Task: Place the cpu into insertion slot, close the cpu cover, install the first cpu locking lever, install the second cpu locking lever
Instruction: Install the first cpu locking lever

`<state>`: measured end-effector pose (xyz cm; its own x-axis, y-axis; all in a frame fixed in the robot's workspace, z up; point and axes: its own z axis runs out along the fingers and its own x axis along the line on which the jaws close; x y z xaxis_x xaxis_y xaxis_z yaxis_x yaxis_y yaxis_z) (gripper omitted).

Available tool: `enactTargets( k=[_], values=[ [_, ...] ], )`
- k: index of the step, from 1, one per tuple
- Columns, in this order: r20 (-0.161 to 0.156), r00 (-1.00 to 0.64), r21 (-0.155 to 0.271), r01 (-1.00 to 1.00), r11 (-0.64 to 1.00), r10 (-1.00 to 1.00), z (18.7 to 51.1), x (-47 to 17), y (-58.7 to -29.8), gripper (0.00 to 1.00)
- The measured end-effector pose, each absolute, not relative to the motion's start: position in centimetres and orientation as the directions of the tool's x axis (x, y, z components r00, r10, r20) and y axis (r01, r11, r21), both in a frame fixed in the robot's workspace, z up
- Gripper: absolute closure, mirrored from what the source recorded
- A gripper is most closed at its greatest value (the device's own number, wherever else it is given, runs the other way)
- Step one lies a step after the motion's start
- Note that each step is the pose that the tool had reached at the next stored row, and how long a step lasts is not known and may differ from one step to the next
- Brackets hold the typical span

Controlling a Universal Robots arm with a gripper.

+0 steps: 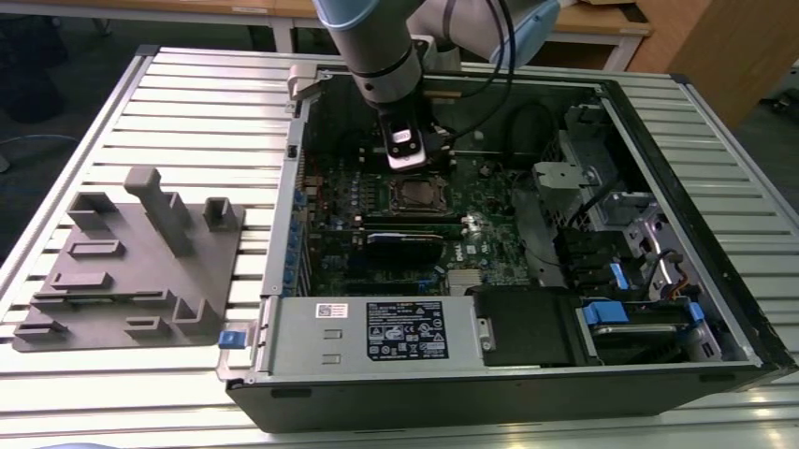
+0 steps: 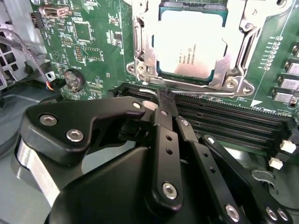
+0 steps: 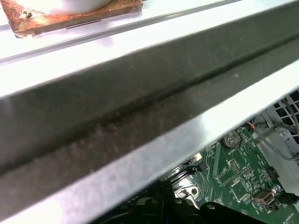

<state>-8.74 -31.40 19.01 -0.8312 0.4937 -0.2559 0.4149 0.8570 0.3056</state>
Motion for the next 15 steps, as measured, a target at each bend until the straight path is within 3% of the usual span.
enactTargets(
  k=[15],
  values=[
    [-0.253,-0.828,0.329,0.412,0.85,0.5,18.95,-8.78,-31.31,0.89]
  ],
)
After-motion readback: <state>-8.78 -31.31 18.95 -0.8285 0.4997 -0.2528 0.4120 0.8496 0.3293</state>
